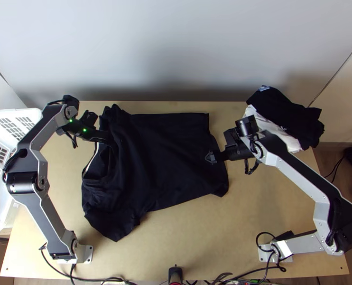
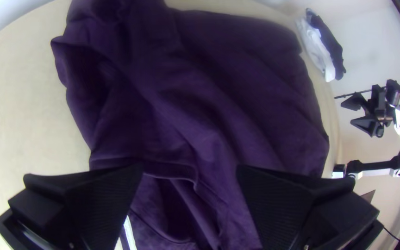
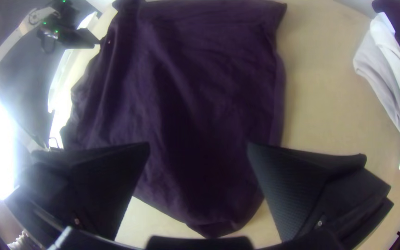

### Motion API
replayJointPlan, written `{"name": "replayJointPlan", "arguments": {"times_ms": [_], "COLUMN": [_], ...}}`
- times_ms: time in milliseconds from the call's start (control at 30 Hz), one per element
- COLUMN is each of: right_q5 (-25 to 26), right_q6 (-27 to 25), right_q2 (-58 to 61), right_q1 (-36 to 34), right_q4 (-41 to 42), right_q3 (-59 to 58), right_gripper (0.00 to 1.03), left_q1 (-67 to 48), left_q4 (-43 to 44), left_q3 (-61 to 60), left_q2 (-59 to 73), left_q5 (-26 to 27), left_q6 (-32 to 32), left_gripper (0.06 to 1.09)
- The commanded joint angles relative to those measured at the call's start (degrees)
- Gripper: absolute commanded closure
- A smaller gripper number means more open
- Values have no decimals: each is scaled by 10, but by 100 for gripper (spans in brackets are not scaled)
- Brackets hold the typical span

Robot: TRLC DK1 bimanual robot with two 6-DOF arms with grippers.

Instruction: Fold the t-shirt

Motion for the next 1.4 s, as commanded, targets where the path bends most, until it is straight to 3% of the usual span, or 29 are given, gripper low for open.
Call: {"name": "replayJointPlan", "arguments": {"times_ms": [0,300,867,1000,1167,1367], "right_q5": [0,1,0,0,0,0], "right_q6": [-1,-1,0,-1,0,1], "right_q2": [-11,-7,-7,-9,-11,-10], "right_q1": [-6,-7,-6,-9,-8,-5], "right_q4": [0,0,0,0,0,2], "right_q3": [-17,-19,-12,-17,-26,-27], "right_gripper": [5,5,5,5,5,5], "left_q1": [-3,25,47,42,52,52], "left_q4": [48,79,89,84,42,127], "left_q3": [-12,7,21,24,66,104], "left_q2": [26,26,18,19,45,57], "left_q5": [-59,-170,-190,-159,-47,-30], "left_q6": [17,54,62,47,7,-69], "left_gripper": [10,10,10,10,10,10]}}
